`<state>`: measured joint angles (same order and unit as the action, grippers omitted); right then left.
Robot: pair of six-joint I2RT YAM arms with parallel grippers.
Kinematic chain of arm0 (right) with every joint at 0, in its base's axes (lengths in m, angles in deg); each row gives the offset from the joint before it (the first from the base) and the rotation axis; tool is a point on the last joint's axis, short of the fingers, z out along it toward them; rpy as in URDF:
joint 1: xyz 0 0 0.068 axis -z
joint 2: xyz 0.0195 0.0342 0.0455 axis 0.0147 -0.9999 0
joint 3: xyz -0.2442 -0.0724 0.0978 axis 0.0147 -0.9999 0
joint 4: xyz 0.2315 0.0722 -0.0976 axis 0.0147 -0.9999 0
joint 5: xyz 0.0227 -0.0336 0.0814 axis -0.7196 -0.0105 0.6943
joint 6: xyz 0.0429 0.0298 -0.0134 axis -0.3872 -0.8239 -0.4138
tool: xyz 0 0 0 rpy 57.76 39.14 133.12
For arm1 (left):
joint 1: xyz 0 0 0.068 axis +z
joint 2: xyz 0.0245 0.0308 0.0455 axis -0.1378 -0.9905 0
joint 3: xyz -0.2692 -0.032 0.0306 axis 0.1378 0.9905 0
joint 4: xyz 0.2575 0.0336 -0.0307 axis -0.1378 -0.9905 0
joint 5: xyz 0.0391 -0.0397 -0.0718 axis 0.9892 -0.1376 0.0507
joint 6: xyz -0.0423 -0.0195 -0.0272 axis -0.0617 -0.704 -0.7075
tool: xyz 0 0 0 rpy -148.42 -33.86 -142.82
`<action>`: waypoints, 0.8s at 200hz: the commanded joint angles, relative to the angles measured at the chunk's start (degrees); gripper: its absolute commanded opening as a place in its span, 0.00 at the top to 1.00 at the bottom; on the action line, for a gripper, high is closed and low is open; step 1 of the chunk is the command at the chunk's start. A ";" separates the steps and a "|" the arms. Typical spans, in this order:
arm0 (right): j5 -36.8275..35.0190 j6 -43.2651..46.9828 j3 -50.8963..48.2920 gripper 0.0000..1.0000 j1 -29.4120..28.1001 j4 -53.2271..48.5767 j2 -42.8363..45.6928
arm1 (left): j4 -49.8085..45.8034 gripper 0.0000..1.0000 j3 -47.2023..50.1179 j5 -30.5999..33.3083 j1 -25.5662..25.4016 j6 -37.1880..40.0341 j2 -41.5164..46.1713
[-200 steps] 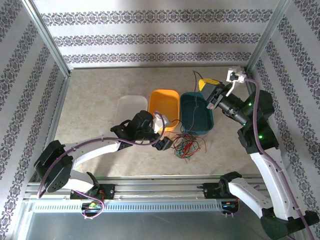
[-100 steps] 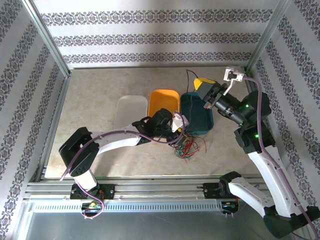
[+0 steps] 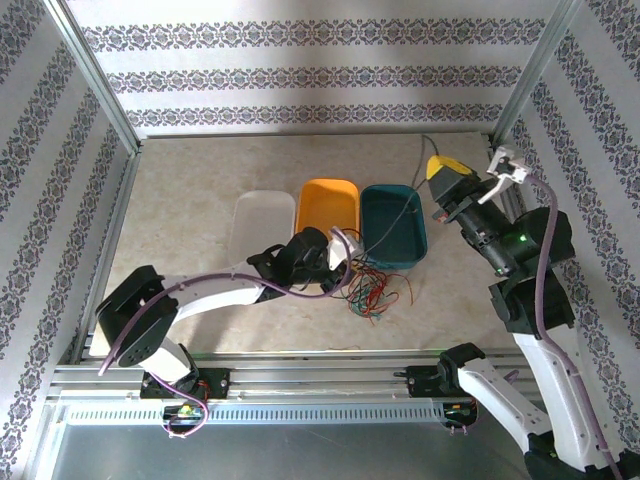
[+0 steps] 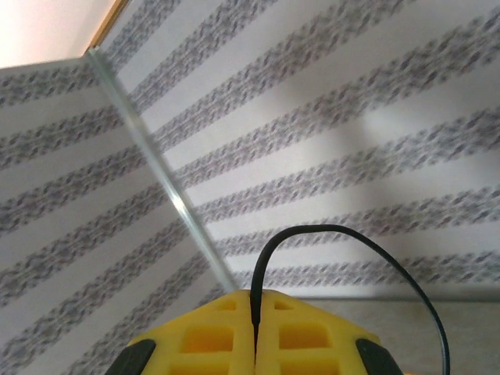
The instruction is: Untangle the cables
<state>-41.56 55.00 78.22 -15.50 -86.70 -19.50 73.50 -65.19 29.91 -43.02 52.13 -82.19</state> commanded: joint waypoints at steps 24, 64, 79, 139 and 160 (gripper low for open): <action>-6.57 3.71 4.21 1.00 3.11 0.09 -0.24 | -7.39 0.65 8.08 3.01 -0.48 -1.29 4.14; -0.15 3.97 8.31 1.00 4.07 1.49 -4.34 | -5.06 0.70 11.34 6.16 -0.48 -2.92 3.23; 1.66 4.58 10.39 1.00 4.14 2.71 -5.68 | -4.90 0.72 11.54 6.70 -0.48 -3.24 1.86; 15.57 -0.68 17.59 1.00 4.12 10.65 -10.94 | -1.67 0.82 13.29 9.33 -0.48 -4.43 0.07; 19.86 -3.71 17.79 1.00 3.54 12.80 -13.00 | -0.81 0.81 13.22 9.59 -0.48 -4.91 2.64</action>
<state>-30.02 55.52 94.57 -12.00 -79.93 -30.85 69.55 -52.16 37.89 -43.02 48.53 -82.05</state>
